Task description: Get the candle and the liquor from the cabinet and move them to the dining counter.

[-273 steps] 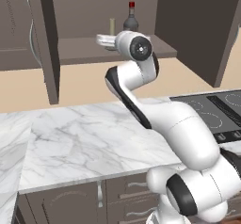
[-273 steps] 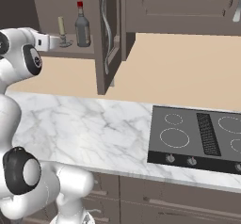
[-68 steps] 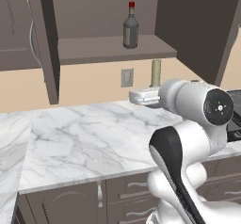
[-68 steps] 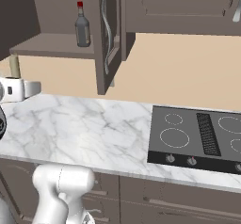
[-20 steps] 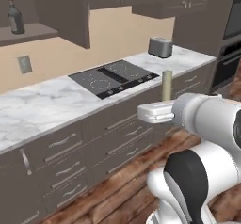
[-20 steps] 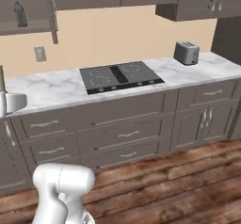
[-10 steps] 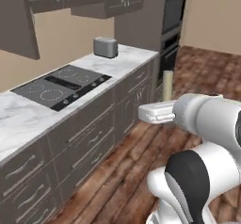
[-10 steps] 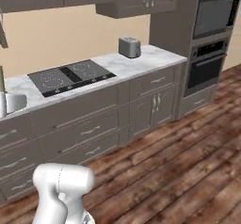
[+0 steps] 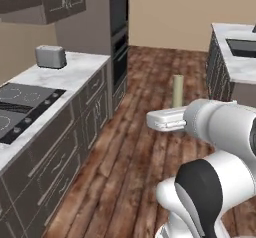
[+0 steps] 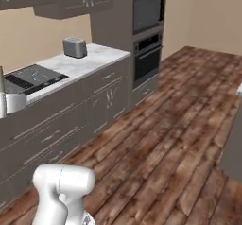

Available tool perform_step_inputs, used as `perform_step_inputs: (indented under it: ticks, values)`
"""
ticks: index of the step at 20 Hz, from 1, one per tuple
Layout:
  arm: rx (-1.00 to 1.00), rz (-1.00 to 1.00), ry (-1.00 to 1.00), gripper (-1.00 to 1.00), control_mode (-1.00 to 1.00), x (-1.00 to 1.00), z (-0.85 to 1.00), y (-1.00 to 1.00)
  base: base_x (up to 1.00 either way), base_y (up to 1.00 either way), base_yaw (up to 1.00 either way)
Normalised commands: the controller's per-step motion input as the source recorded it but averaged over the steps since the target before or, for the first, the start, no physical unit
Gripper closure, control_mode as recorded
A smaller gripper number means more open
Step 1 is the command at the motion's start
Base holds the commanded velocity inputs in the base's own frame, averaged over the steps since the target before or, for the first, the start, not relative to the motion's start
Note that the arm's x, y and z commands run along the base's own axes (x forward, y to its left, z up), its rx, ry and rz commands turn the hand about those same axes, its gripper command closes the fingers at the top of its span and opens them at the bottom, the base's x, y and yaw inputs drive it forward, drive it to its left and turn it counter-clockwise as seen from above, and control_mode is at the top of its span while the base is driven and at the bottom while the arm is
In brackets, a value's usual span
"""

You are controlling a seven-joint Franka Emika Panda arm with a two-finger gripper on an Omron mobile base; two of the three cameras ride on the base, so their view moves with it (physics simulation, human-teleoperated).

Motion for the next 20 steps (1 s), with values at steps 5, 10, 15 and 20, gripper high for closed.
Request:
perform_step_inputs:
  ticks: [5,10,15,20]
  values:
    - [0.00,0.00,0.00,1.00,1.00,0.00,0.00,0.00,0.00,-0.10,-0.49]
    - [0.00,0.00,0.00,1.00,1.00,0.00,0.00,0.00,0.03,-0.39,-0.42]
    - [0.00,0.00,0.00,1.00,1.00,0.00,0.00,0.00,0.17,-0.59,-0.33]
    - [0.00,0.00,0.00,1.00,1.00,0.00,0.00,0.00,0.46,-0.65,-0.23]
